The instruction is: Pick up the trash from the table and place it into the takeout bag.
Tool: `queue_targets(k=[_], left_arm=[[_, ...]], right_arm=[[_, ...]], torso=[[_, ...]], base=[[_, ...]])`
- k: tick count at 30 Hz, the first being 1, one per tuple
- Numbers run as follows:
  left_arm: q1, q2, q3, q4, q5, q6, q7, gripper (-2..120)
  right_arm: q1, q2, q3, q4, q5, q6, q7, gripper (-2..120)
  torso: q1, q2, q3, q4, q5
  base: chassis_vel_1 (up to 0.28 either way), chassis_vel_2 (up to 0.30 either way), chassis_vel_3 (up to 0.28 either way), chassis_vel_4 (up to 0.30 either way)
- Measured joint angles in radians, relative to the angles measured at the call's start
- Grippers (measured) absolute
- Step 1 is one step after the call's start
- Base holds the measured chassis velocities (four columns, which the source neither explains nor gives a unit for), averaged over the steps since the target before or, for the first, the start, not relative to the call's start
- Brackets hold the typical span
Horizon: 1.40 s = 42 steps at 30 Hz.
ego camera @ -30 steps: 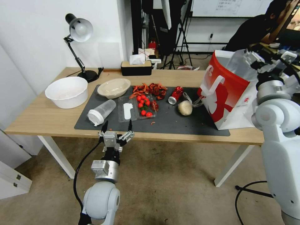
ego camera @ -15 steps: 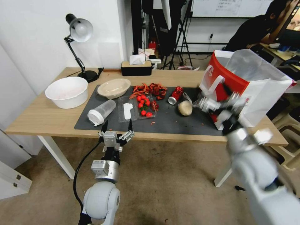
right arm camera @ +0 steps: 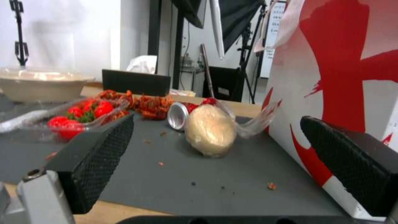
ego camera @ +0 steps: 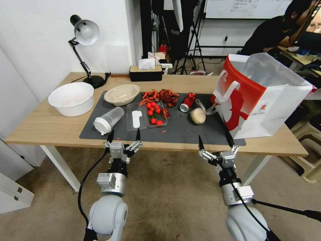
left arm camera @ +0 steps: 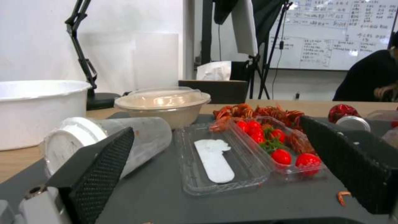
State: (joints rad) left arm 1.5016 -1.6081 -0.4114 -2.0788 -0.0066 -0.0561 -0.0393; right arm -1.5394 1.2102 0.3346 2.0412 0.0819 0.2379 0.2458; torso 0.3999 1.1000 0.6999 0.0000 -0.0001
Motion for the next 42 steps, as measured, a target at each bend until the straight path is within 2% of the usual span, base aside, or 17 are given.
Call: queue_targets(k=[11, 12, 14, 16, 22, 24, 29, 34, 38, 41, 42], left_arm=[[0.0, 0.0, 0.0, 0.0, 0.001, -0.004, 0.0, 99], [0.001, 0.0, 0.0, 0.0, 0.001, -0.006, 0.001, 100], [0.001, 0.0, 0.0, 0.0, 0.002, -0.007, 0.001, 100], [0.001, 0.0, 0.001, 0.002, 0.005, -0.01, 0.001, 99], [0.002, 0.0, 0.005, 0.005, 0.013, -0.014, 0.002, 99], [0.002, 0.0, 0.007, 0.009, 0.019, -0.017, 0.002, 99], [-0.003, 0.0, -0.001, 0.014, 0.02, -0.019, 0.002, 99], [-0.006, 0.0, -0.008, 0.024, 0.019, -0.027, 0.002, 99], [-0.008, 0.0, -0.013, 0.029, 0.018, -0.032, 0.001, 99], [-0.008, 0.0, -0.017, 0.033, 0.019, -0.039, 0.0, 99], [-0.008, 0.0, -0.017, 0.033, 0.019, -0.039, 0.0, 99]], right_arm=[[0.047, 0.004, -0.006, 0.004, 0.042, -0.03, 0.018, 100], [0.088, 0.004, -0.01, -0.001, 0.079, -0.065, 0.034, 100], [0.097, 0.004, -0.012, -0.004, 0.088, -0.076, 0.039, 100], [0.175, -0.001, -0.023, -0.037, 0.124, -0.145, 0.085, 100], [0.263, -0.013, -0.048, -0.085, 0.148, -0.21, 0.132, 100], [0.382, -0.023, -0.102, -0.141, 0.22, -0.297, 0.166, 100], [0.51, -0.021, -0.17, -0.245, 0.28, -0.371, 0.193, 100], [0.569, -0.006, -0.204, -0.31, 0.291, -0.408, 0.217, 100], [0.61, 0.013, -0.228, -0.359, 0.304, -0.421, 0.225, 93], [0.633, 0.028, -0.236, -0.394, 0.316, -0.431, 0.228, 80], [0.633, 0.028, -0.236, -0.394, 0.316, -0.431, 0.228, 80]], torso=[[0.0, 0.0, 0.0, -0.0001, 0.0001], [0.0, 0.0, 0.0, 0.0001, 0.0], [0.0, 0.0, 0.0, 0.0, 0.0001], [0.0, 0.0, 0.0, 0.0, 0.0001], [0.0, 0.0, 0.0, -0.0001, 0.0003], [0.0, 0.0, 0.0, 0.0002, 0.0], [0.0, 0.0, 0.0, 0.0, 0.0], [0.0, 0.0, 0.0, 0.0, 0.0], [0.0, 0.0, 0.0, 0.0, 0.0], [0.0, 0.0, 0.0, 0.0, 0.0], [0.0, 0.0, 0.0, 0.0, 0.0]], base=[[0.0, 0.0, 0.0, 0.0], [0.0, 0.0, 0.0, 0.0], [0.0, 0.0, 0.0, 0.0], [0.0, 0.0, 0.0, 0.0], [0.0, 0.0, 0.0, 0.0], [0.0, 0.0, 0.0, 0.0], [0.0, 0.0, 0.0, 0.0], [0.0, 0.0, 0.0, 0.0], [0.0, 0.0, 0.0, 0.0], [0.0, 0.0, 0.0, 0.0], [0.0, 0.0, 0.0, 0.0]])
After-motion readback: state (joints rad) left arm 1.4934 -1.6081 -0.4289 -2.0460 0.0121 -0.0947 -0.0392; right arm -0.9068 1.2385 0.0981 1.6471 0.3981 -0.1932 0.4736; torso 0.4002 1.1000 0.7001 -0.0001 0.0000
